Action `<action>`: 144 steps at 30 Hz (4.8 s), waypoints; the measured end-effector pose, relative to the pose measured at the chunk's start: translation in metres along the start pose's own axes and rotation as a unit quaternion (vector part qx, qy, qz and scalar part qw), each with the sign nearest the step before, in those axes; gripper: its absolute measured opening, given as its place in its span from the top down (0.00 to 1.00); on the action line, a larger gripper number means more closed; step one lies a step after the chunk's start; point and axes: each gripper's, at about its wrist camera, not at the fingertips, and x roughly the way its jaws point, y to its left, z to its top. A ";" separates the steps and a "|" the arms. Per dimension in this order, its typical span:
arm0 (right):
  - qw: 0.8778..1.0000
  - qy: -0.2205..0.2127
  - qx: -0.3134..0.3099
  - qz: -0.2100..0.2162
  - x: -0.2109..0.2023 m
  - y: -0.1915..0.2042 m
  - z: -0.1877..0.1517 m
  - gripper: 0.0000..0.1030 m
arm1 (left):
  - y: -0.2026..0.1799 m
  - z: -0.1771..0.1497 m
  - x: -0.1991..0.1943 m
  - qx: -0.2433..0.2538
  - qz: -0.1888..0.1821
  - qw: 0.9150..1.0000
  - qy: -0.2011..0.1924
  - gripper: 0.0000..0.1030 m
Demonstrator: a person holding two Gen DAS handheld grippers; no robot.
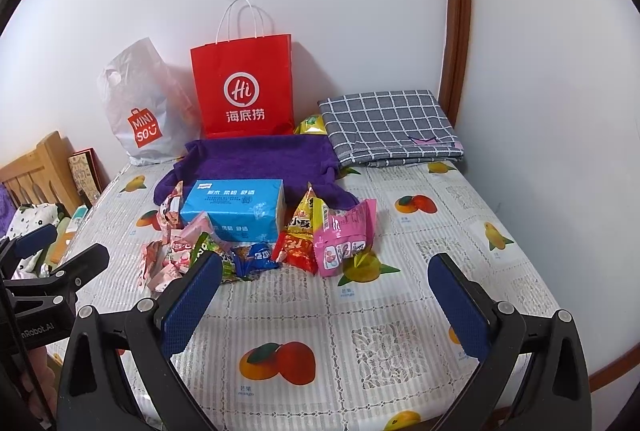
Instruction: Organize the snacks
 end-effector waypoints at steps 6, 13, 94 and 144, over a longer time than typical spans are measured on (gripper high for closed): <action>1.000 -0.001 0.001 0.000 -0.001 0.000 -0.001 0.01 | 0.000 0.000 0.000 0.000 0.001 1.000 0.001 0.00; 1.000 -0.003 -0.001 0.000 -0.003 0.000 -0.001 0.01 | -0.002 0.000 0.000 0.000 0.001 1.000 0.000 0.00; 0.994 0.092 0.025 0.049 0.212 -0.035 -0.015 0.14 | 0.099 -0.047 0.158 -0.098 0.002 0.991 0.087 0.01; 0.995 0.062 0.019 0.077 0.116 -0.010 -0.040 0.33 | 0.096 -0.034 0.127 -0.094 -0.046 0.989 0.105 0.76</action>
